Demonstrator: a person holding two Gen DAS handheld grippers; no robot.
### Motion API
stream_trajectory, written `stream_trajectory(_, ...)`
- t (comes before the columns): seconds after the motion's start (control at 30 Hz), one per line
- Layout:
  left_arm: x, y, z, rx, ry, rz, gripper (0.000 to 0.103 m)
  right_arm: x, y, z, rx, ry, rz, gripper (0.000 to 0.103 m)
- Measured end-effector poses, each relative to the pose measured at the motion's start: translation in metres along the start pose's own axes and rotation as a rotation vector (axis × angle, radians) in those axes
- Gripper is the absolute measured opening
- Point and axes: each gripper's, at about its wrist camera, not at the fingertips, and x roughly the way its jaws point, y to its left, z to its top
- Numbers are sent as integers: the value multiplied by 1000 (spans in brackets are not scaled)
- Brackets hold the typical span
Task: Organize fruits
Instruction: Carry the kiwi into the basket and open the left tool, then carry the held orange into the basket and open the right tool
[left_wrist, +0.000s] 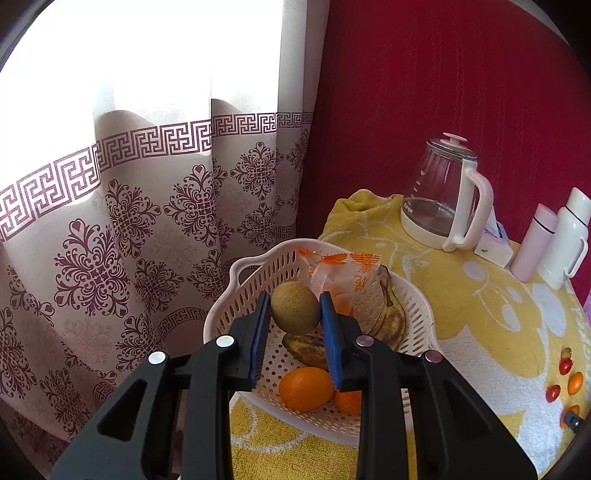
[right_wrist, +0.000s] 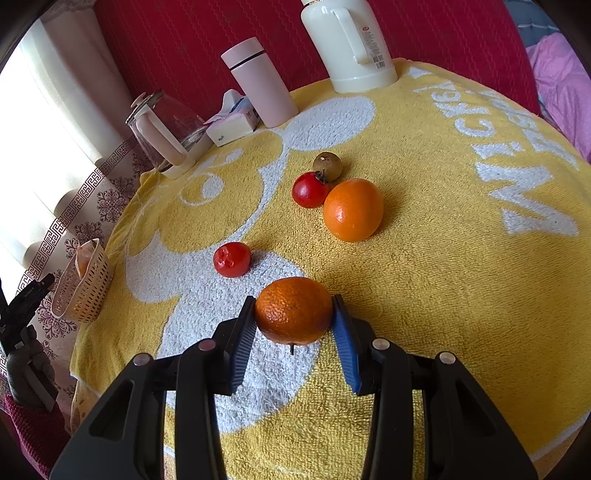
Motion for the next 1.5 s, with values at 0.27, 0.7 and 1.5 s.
stream_trajectory(0.27, -2, 5, 3, -34, -7, 19, 62, 0, 0, 0, 0, 0, 0, 41)
stream_trajectory(0.7, -23, 34, 21, -117, -77, 42, 95, -11, 19, 8, -8, -16, 19, 41)
stream_trajectory(1.5, -44, 89, 48, -242, -167, 41, 99, 89, 393, 22, -497, 163, 421, 41)
